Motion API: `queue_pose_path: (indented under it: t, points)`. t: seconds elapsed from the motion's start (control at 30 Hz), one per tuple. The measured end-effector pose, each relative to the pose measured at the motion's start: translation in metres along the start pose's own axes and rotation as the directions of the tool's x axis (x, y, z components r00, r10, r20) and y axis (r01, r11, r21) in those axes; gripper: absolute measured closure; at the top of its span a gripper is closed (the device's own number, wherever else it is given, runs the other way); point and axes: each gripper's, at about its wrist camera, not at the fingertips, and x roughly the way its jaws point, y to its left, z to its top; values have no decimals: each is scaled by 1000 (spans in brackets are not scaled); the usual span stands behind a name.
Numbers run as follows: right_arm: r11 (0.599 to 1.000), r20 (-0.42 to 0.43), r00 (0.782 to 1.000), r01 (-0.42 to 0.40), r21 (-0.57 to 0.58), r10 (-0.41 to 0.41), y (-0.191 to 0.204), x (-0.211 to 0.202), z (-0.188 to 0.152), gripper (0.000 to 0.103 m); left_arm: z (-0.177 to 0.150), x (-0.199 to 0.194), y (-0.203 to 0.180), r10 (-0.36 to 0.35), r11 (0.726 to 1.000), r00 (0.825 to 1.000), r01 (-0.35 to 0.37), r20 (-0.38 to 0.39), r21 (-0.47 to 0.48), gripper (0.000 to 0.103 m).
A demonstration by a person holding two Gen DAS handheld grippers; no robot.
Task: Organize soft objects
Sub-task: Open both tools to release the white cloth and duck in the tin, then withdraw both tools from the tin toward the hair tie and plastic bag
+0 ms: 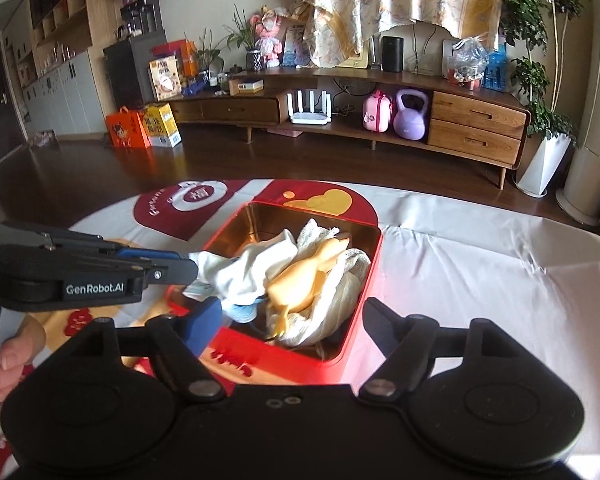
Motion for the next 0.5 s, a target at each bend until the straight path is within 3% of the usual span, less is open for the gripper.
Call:
queue_pose_path:
  t: [0.33,0.4,0.47,0.5]
  points:
    - [999,52,998,-22,-34,24,25,-53,-18,20,-17,-51,-11,-24,1000,999,24,36,13,88]
    - [999,55,998,-25,-32,26,28,-61,-24,19,-23,-60,-12,-23,1000,999,23,38,12,75]
    - [999,59,998,-33,-28,34,30,-68,-31,18,-30,-68,-13,-31,999,999,30,43,17,45]
    - [999,60,997,-37,-24,39,31,-71,-34,16,-33,-72,-13,-31,999,998,30,51,24,41]
